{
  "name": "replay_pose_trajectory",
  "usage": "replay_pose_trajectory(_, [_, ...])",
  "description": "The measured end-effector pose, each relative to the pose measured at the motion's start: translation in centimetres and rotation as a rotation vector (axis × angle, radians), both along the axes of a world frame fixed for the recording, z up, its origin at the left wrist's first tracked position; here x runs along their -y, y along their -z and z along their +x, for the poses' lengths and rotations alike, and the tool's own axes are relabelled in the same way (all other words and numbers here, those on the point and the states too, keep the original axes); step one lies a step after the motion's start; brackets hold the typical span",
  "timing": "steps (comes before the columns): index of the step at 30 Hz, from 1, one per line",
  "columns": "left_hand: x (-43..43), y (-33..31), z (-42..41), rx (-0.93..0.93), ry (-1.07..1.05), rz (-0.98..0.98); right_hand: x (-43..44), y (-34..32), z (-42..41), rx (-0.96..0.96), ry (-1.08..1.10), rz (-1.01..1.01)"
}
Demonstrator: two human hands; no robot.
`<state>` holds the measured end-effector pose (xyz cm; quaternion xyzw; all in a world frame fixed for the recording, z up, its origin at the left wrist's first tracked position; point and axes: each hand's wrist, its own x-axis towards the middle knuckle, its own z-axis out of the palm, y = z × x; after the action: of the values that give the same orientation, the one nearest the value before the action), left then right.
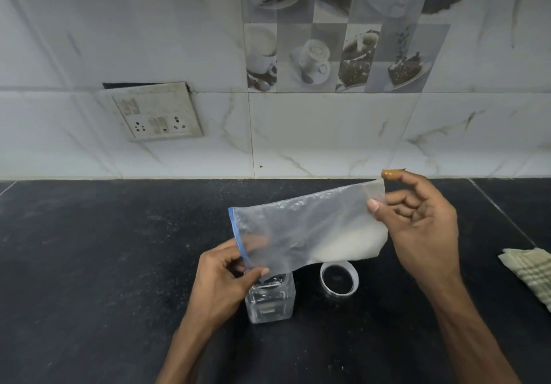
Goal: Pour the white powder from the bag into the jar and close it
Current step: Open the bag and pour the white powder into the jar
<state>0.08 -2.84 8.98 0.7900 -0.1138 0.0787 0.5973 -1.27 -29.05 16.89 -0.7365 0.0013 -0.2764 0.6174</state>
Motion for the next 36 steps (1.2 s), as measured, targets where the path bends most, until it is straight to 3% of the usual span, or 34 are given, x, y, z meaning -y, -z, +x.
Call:
replay_pose_trajectory(12, [0.2,0.3,-0.2,-0.039,-0.047,-0.035,-0.2,-1.3,0.6,0.004,-0.092,-0.031])
replay_pose_trajectory(36, [0.1,0.1,0.0,-0.038,-0.01,-0.074,-0.4,0.1,0.9,0.058,-0.007,0.054])
